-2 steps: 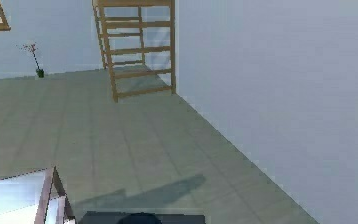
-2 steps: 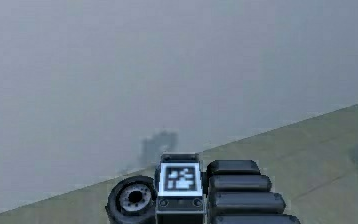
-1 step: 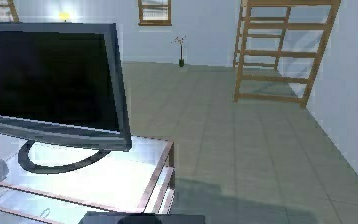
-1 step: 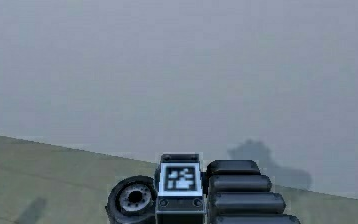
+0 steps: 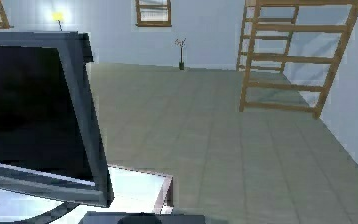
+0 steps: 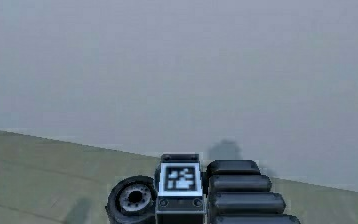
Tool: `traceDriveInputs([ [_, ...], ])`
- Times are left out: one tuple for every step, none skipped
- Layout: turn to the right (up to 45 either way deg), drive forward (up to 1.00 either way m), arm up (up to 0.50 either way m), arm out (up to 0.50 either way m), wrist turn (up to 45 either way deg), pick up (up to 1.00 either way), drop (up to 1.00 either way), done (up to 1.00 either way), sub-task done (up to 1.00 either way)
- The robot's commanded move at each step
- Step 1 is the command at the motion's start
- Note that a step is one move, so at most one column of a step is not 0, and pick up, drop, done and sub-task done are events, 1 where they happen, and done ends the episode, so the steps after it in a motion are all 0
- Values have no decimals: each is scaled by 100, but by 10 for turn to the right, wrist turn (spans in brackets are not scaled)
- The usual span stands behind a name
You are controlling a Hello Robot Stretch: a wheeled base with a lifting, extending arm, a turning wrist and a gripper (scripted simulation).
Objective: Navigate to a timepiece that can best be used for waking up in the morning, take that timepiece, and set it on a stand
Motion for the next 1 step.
traceDriveInputs([
  [450,0,0,0,0,0,0,0,0],
])
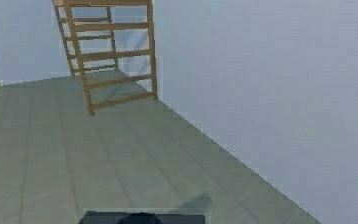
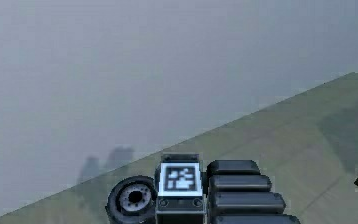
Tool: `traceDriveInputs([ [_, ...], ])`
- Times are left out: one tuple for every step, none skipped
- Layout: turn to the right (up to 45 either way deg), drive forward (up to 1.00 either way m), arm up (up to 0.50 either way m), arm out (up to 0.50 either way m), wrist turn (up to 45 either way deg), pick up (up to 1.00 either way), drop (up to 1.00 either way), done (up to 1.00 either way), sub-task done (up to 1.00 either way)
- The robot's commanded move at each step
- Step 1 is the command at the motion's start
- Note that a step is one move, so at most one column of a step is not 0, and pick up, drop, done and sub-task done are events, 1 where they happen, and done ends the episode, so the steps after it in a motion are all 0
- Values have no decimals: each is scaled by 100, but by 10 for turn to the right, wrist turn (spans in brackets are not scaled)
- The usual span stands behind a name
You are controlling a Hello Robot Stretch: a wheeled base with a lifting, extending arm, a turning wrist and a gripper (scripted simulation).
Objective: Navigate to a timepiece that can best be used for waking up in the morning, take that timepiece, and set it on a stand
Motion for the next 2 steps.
traceDriveInputs([
  [450,0,0,0,0,0,0,0,0],
  [450,0,0,0,0,0,0,0,0],
])
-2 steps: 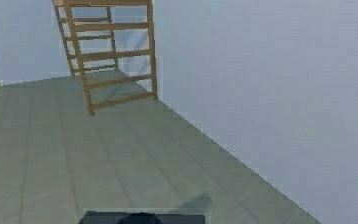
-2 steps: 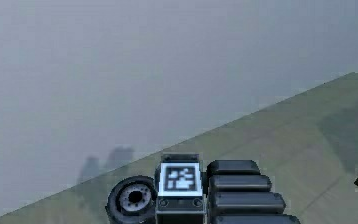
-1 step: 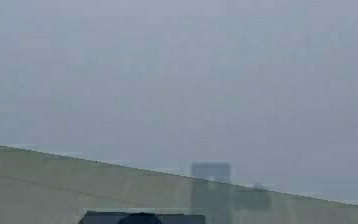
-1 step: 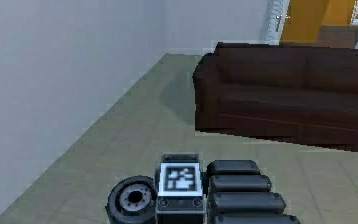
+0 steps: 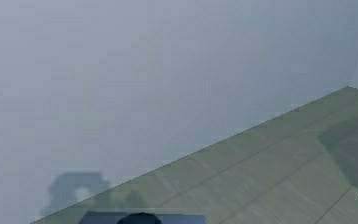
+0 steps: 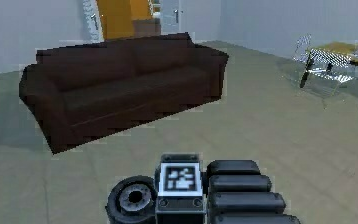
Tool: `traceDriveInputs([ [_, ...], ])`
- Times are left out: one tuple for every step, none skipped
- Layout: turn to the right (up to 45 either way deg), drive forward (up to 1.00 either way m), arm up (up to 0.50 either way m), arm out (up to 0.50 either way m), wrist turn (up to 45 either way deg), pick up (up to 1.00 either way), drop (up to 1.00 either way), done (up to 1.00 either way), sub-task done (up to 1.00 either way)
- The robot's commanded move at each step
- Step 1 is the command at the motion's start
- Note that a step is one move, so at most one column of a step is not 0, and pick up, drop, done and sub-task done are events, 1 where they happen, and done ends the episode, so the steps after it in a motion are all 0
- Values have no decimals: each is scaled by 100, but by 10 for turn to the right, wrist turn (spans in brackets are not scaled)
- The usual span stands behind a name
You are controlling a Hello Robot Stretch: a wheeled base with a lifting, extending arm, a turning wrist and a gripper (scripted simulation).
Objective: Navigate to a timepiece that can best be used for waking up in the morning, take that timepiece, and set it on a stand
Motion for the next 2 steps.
traceDriveInputs([
  [150,0,0,0,0,0,0,0,0],
  [30,0,0,0,0,0,0,0,0],
])
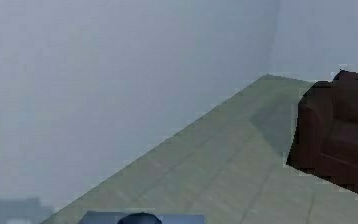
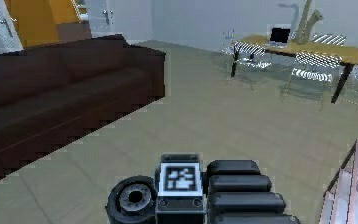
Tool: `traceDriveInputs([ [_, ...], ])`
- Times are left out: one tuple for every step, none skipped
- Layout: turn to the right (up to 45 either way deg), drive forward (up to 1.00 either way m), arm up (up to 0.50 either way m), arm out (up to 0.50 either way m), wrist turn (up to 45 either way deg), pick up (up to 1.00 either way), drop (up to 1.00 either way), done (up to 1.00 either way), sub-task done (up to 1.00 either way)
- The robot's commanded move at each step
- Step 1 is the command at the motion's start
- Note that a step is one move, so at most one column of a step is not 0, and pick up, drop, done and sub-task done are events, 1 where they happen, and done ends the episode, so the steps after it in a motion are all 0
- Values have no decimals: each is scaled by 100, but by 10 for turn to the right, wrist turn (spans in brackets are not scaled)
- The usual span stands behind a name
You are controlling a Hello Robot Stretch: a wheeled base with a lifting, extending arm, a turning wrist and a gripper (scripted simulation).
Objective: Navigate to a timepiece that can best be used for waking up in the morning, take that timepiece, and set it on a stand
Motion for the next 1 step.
traceDriveInputs([
  [-450,0,0,0,0,0,0,0,0],
])
